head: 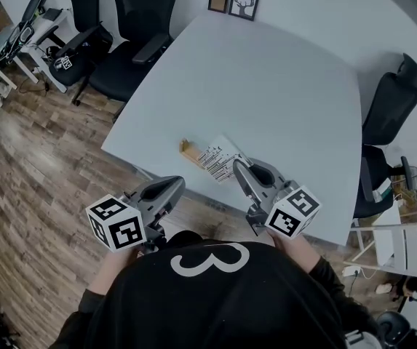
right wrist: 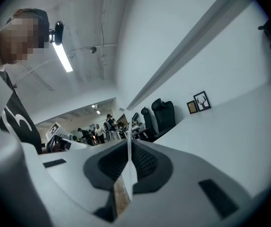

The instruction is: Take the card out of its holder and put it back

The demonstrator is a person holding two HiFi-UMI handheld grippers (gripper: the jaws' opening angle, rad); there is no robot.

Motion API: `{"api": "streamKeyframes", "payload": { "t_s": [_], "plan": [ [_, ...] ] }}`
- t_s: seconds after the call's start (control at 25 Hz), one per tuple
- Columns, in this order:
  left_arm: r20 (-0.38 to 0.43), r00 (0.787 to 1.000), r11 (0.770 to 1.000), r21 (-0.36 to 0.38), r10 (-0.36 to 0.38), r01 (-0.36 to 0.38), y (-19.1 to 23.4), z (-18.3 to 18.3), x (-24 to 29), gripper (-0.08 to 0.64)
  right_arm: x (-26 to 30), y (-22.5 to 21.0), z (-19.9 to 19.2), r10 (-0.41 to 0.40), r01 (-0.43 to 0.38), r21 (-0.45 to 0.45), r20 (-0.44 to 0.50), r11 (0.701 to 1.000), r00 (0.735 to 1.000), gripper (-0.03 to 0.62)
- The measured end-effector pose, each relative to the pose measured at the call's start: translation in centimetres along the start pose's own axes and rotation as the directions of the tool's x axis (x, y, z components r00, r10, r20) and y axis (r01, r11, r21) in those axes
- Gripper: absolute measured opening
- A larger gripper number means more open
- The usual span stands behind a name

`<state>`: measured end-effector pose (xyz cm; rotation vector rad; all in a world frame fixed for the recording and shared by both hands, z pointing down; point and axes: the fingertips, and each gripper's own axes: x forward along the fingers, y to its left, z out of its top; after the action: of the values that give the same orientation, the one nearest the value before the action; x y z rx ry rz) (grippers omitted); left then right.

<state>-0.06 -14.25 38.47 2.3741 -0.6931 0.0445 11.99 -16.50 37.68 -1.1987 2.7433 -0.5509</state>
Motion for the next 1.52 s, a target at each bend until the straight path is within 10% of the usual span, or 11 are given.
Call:
{"api": "streamKeyframes", "payload": {
  "t_s": [1.52],
  "plan": [
    [0.029,0.996,0.992,-0.097,0.088,-0.085,3.6,-0.1,-2.1,0.014,8.0,-2.4,-1.2,0.070,-0.086,-0.189,-0.090,0.978,0.993,0.025]
  ]
}}
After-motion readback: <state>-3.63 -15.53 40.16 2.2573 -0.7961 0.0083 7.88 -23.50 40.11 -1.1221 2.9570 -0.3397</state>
